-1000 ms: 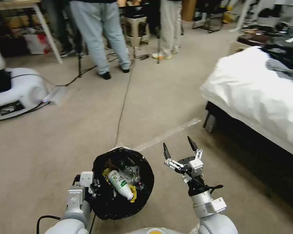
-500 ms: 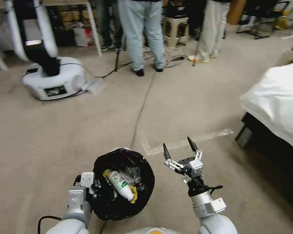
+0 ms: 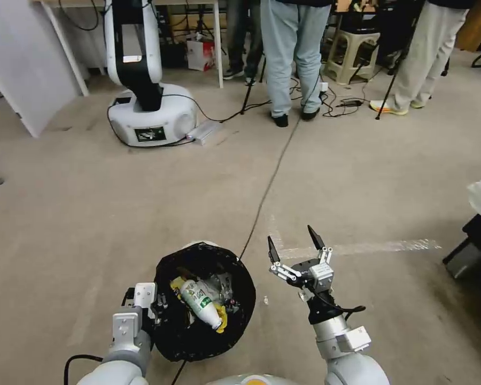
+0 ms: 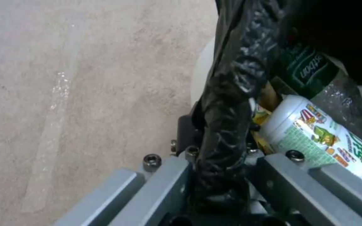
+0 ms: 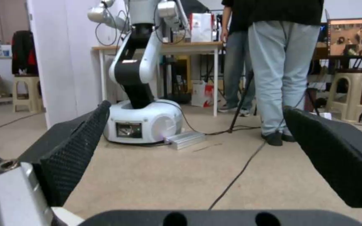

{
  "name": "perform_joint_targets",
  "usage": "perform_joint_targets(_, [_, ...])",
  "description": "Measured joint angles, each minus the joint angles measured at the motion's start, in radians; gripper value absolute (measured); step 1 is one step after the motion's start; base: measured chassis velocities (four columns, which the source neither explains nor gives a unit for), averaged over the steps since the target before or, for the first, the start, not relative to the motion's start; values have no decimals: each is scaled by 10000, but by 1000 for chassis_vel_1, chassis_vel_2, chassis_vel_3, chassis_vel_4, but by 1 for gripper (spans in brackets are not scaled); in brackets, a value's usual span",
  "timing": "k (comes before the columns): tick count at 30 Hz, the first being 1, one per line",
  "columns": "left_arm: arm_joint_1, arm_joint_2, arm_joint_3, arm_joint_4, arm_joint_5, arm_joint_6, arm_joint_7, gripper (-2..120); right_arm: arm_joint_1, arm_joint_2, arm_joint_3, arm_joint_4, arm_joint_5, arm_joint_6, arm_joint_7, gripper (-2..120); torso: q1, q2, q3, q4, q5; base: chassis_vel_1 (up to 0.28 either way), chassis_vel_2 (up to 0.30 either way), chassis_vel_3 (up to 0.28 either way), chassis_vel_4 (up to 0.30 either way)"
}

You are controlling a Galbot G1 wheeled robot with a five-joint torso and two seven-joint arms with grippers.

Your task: Pick up the trash bin, then pick up the garbage from the floor and place it into the trash bin.

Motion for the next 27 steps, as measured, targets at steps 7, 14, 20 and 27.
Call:
perform_joint_targets(7, [-18, -1, 22, -63, -139, -114, 1, 0, -13, 19, 10, 1, -52, 8, -16, 99, -1, 0, 0, 2, 0, 0, 0, 0, 0])
perform_joint_targets(14, [-164, -29, -2, -340, -961, -61, -92, 0, -41, 38, 11, -52, -138, 60, -23, 99, 0, 0, 0, 2, 0, 0, 0, 0, 0])
perform_joint_targets(20, [-366, -40, -186, -608, -1739, -64, -88, 0, -70, 32, 51, -75, -151, 82, -25, 99, 0, 0, 0, 3, 0, 0, 0, 0, 0])
perform_joint_targets(27, [-851, -110, -733, -1157, -2979, 29, -215, 0, -22, 44, 74, -224, -159, 97, -25, 99, 0, 0, 0, 2, 1, 0, 0, 0, 0])
